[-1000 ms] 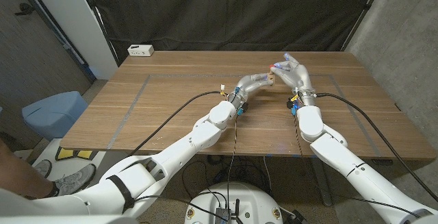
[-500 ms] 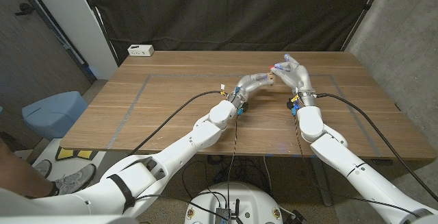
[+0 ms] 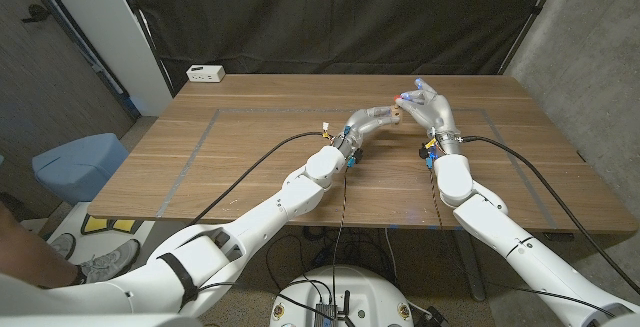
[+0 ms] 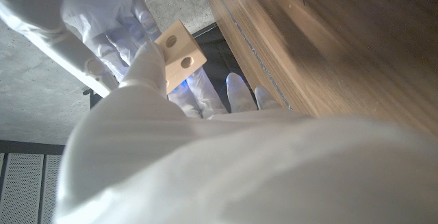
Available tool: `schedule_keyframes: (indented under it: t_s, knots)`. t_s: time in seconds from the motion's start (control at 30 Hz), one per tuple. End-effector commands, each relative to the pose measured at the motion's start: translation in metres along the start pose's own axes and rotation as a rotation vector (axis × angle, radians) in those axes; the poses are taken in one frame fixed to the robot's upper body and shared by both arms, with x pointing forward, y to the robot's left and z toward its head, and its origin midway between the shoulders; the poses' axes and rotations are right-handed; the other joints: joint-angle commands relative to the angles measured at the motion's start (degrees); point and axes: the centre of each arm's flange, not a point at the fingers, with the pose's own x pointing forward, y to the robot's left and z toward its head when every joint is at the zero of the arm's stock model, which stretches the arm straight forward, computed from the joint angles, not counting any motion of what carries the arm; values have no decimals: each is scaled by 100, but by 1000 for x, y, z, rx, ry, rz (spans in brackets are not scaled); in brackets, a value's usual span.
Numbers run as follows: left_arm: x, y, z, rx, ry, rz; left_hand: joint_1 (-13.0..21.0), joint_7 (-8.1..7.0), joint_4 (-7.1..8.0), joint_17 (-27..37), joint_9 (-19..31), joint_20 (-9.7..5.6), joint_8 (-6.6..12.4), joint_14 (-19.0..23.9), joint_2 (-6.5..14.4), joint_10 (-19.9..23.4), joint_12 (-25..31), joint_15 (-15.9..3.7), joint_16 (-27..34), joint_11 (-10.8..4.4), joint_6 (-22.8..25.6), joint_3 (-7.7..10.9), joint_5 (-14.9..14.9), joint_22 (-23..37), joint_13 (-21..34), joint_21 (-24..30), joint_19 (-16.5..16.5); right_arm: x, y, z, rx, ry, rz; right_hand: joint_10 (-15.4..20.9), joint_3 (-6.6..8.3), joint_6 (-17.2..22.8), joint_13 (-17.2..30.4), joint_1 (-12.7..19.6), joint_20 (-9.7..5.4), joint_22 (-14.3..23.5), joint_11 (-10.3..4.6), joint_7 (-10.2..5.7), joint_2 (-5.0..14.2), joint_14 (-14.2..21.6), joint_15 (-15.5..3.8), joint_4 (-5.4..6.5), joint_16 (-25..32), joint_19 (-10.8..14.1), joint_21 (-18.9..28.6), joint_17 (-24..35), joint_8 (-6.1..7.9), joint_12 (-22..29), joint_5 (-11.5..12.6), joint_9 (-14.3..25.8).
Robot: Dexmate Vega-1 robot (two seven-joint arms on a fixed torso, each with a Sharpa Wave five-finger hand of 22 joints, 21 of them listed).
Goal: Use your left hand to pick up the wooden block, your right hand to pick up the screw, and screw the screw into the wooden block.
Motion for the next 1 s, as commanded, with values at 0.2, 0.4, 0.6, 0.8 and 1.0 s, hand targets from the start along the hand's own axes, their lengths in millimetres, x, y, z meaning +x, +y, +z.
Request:
schedule_keyframes:
  t_s: [0.2, 0.4, 0.6, 0.8, 1.0]
  knots:
    - [1, 0, 0, 0, 1, -6, 12, 14, 37, 6, 22, 3, 42, 53, 65, 65, 35, -446, 0, -12, 94, 13, 47, 18, 13, 17, -24, -2, -1, 0, 1, -1, 8, 12, -13, 54, 20, 28, -123, 18, -45, -9, 51, -22, -328, 2, 15, -27, 13, -3, -18, 39, 37, 7]
    - [0, -1, 1, 1, 1, -6, 12, 19, 37, 6, 22, 4, 40, 57, 66, 67, 32, -443, 0, -11, 93, 11, 47, 18, 16, 18, -23, -4, -1, -1, 6, 2, 7, 19, -16, 58, 20, 27, -123, 18, -29, -5, 63, -26, -332, 6, 15, -28, 13, -1, -18, 41, 40, 4]
    - [-2, -3, 1, 2, -1, -3, 10, 19, 39, 6, 22, 8, 39, 58, 68, 63, 26, -440, 1, -11, 92, 9, 47, 18, 19, 17, -26, -6, -2, -1, 4, 2, 10, 28, -22, 55, 20, 34, -122, 18, -33, 3, 65, -26, -326, 2, 15, -28, 13, -3, -21, 44, 43, 1]
    - [-3, -4, 1, 2, -1, -3, 11, 18, 36, 5, 22, 2, 38, 60, 64, 67, 23, -439, 0, -11, 91, 6, 47, 18, 22, 17, -27, -8, -3, -1, 1, 1, 13, 44, -28, 78, 20, 33, -121, 18, -37, -10, 76, -27, -327, 7, 17, -33, 11, -2, -13, 50, 46, -1]
    - [-3, -5, 2, 3, -2, -3, 9, 18, 37, 6, 22, 7, 37, 62, 67, 67, 20, -435, 1, -11, 91, 5, 47, 18, 25, 17, -27, -9, -4, -2, 3, -3, 11, 43, -36, 72, 20, 36, -122, 19, -32, 2, 76, -19, -333, 5, 19, -24, 14, -3, -17, 48, 47, -4]
